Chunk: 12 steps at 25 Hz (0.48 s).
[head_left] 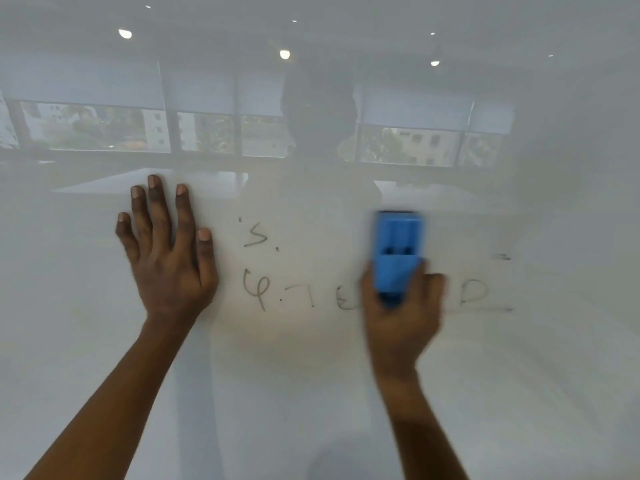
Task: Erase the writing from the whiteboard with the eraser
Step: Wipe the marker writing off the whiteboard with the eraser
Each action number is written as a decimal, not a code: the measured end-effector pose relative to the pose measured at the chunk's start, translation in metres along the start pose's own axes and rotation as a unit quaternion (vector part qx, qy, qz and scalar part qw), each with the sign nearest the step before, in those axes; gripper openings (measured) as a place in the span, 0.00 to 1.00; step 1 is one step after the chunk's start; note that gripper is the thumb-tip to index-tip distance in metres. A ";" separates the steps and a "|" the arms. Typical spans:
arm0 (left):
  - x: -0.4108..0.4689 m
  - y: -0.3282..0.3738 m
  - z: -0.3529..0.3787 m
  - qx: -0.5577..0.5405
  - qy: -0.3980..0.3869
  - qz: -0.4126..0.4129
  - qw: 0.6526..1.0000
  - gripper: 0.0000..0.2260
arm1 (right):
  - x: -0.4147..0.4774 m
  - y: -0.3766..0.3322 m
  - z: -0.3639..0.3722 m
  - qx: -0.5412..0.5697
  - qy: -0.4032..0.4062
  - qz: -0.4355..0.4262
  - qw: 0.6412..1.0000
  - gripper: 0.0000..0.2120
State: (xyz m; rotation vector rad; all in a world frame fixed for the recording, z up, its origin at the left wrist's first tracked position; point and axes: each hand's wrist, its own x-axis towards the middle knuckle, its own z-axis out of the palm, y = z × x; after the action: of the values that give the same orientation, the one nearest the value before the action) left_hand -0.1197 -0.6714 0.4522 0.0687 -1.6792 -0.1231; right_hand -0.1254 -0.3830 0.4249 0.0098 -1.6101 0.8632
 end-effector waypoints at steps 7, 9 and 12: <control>0.000 -0.005 -0.001 -0.025 -0.012 0.008 1.000 0.27 | 0.029 0.058 -0.026 -0.071 0.017 -0.060 0.995 0.31; 0.000 -0.002 -0.001 -0.026 -0.010 0.004 1.000 0.27 | 0.055 0.091 -0.044 -0.066 0.061 0.076 0.993 0.31; 0.001 0.001 0.000 -0.029 -0.005 -0.001 1.000 0.27 | 0.065 0.091 -0.041 -0.053 0.097 0.179 0.978 0.29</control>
State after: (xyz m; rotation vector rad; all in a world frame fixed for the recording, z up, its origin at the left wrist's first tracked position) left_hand -0.1199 -0.6707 0.4529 0.0253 -1.6837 -0.1740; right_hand -0.1490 -0.2667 0.4320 -0.4398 -1.4918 1.0180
